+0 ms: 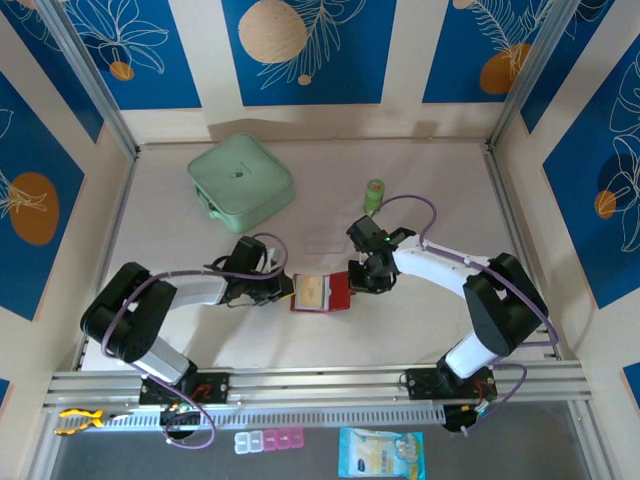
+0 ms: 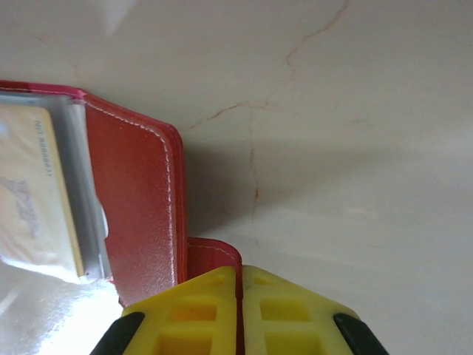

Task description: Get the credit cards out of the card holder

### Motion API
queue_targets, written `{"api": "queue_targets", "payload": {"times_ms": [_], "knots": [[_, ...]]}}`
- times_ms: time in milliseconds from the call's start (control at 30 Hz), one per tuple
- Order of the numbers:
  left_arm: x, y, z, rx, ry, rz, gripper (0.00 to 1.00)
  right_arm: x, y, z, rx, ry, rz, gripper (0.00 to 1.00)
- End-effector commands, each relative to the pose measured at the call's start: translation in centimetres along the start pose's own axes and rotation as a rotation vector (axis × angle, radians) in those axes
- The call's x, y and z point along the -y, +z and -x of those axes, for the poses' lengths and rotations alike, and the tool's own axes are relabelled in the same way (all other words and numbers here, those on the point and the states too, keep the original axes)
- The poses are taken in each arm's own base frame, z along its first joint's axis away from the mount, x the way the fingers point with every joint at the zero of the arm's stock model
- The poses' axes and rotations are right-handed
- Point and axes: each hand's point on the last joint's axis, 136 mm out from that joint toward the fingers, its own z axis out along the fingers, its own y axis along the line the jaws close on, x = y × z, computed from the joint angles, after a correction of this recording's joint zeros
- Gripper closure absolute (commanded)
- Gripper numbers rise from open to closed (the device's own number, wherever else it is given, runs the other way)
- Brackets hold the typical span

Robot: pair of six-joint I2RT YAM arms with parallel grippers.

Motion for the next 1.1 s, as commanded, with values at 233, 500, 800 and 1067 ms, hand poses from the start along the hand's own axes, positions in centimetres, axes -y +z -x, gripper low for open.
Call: {"api": "queue_targets", "payload": {"times_ms": [233,500,800,1067], "knots": [[-1.5,0.4,-1.3,-0.030,-0.032,0.047,1.00,1.0,2.2,0.5,-0.014,-0.046,-0.054,0.93],[-1.9,0.2,-2.5,-0.053,-0.040,0.058,1.00,0.4,2.7,-0.2,-0.028,-0.072,-0.024,0.93],[-2.0,-0.2,-3.6,-0.070,-0.034,0.072,1.00,0.0,2.0,-1.7,-0.037,-0.094,-0.028,0.93],[-2.5,0.2,-4.5,-0.094,-0.038,0.091,1.00,2.0,1.8,-1.6,-0.020,-0.065,-0.098,0.84]]}}
